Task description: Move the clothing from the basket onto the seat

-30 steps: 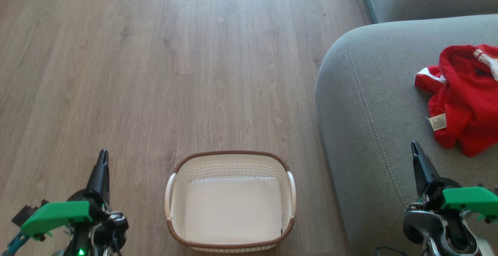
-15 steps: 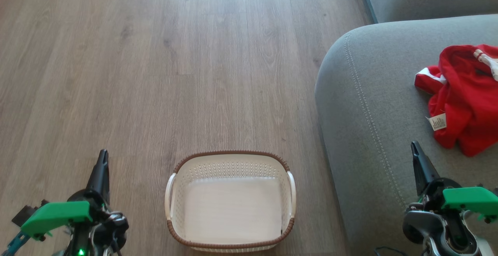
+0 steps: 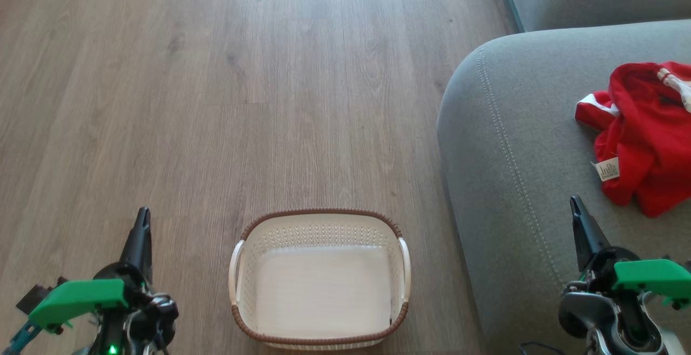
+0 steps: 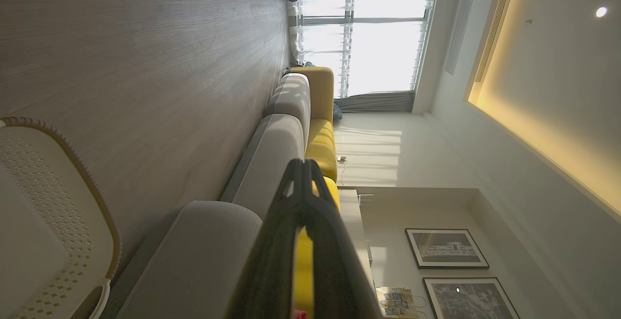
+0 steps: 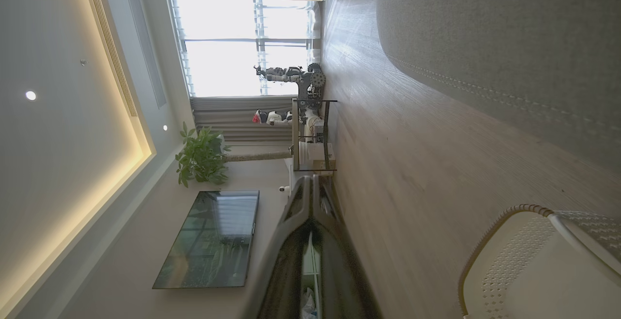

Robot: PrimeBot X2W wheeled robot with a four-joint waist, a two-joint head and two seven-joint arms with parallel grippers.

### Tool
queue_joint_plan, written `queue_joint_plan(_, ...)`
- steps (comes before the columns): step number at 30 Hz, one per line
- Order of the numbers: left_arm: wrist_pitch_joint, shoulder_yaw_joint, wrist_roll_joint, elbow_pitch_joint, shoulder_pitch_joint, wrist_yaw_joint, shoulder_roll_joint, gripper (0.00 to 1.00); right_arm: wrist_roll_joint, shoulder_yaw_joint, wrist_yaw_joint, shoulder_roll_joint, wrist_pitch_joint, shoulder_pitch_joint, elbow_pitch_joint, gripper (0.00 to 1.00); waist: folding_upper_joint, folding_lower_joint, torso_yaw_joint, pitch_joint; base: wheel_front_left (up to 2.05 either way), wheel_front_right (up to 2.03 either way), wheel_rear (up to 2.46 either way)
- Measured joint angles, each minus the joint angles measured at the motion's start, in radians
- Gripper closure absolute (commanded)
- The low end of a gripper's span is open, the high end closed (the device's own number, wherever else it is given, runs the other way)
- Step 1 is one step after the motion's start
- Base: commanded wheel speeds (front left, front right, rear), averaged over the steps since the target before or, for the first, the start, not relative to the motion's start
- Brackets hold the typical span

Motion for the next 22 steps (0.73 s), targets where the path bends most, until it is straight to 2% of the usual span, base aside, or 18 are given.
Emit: queue_joint_plan(22, 0.0, 0.0, 0.0, 0.0, 0.0, 0.0, 0.0, 1.0, 0.0, -0.001, 0.0, 0.0, 0.0, 0.0, 0.0, 1.0, 0.0, 0.0, 0.0, 0.0, 0.0, 0.0, 0.0)
